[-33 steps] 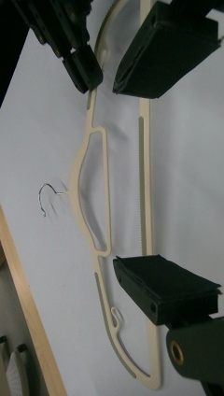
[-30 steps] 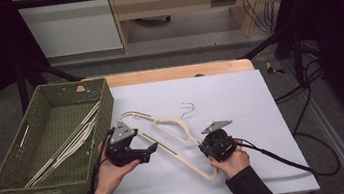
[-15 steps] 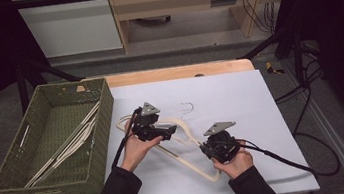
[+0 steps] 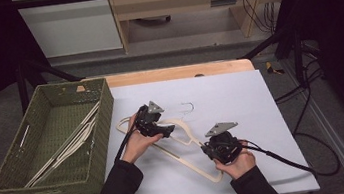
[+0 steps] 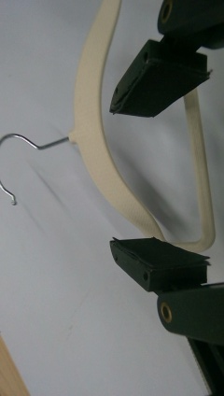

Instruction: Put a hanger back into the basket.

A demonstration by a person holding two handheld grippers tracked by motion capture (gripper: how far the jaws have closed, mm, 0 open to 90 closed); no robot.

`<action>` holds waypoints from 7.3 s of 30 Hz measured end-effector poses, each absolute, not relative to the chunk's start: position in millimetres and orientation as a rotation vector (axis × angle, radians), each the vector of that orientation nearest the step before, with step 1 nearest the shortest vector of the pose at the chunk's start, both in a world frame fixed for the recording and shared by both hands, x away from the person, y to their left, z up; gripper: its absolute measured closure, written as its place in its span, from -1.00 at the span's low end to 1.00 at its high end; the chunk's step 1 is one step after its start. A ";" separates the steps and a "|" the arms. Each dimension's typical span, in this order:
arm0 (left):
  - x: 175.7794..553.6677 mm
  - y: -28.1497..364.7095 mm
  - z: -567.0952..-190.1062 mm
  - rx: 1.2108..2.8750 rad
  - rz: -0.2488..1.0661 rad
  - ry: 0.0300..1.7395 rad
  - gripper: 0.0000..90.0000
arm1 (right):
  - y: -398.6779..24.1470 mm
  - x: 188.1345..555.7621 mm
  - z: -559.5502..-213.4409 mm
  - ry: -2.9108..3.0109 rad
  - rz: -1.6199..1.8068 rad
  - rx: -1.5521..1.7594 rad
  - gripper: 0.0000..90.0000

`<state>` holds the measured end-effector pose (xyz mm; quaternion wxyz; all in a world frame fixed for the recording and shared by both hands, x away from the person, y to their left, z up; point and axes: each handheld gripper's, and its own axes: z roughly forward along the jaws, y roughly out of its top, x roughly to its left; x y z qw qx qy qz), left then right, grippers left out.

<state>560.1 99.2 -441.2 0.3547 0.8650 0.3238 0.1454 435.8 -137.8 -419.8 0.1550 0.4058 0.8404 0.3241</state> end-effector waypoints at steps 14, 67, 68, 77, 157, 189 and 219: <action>574.8 96.7 -463.7 2.322 0.426 0.708 0.19 | -139.0 432.9 -416.1 2.421 0.957 1.137 0.77; 502.6 127.1 -420.7 2.421 0.639 0.375 0.68 | -94.8 503.3 -427.3 2.562 1.266 0.949 0.74; 501.9 127.4 -420.7 2.415 0.640 0.381 0.68 | -94.4 503.9 -427.2 2.576 1.258 0.942 0.75; 485.0 146.3 -395.0 2.244 0.533 0.454 0.03 | -102.8 491.5 -409.8 2.656 1.371 0.845 0.92; 411.1 187.9 -324.5 1.936 0.441 0.624 0.92 | -207.9 449.1 -377.7 2.181 1.417 0.969 -0.85; 471.3 340.6 -265.6 1.886 0.624 0.795 0.91 | -242.7 443.4 -392.6 2.087 1.379 1.086 -0.89; 479.6 418.1 -325.2 2.095 0.784 0.963 0.91 | -240.6 445.3 -394.9 2.099 1.371 1.096 -0.89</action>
